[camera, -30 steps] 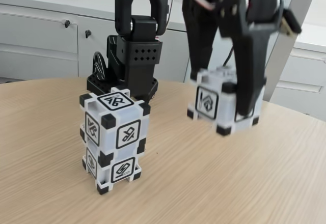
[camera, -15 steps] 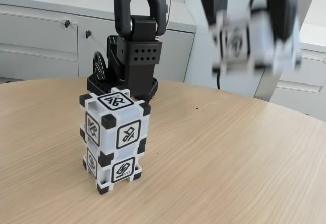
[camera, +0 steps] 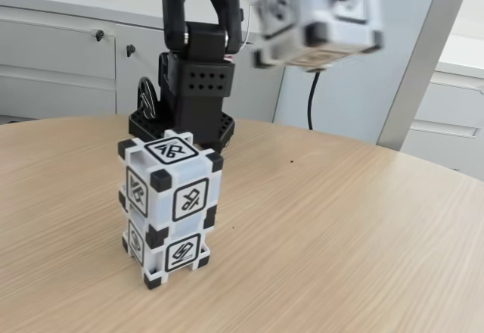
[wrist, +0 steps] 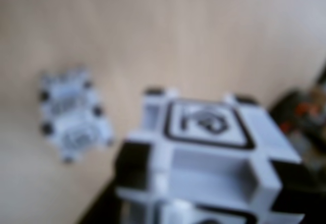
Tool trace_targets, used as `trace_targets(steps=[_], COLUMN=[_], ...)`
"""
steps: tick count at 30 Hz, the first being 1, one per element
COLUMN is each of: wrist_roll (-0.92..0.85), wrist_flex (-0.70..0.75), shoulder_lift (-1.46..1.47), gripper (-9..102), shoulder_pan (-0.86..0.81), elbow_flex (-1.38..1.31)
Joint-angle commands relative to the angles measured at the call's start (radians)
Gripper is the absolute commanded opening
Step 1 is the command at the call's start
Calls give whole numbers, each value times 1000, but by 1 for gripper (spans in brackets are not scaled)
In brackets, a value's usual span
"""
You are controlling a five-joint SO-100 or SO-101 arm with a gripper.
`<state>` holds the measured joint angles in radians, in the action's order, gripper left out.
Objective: Stack cubes from left to right.
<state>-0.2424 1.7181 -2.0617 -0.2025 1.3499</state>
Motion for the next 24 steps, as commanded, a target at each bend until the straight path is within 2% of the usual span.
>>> trace_targets(steps=[1,8,15,24], wrist_roll=[-46,-149,-140,-210], wrist_flex=[2,3,5,2], shoulder_lift=[-23,-3,-2,-23], gripper=[13,13,12,10], shoulder_pan=[-64,-189,-302,-313], elbow_flex=[8,11,21,311])
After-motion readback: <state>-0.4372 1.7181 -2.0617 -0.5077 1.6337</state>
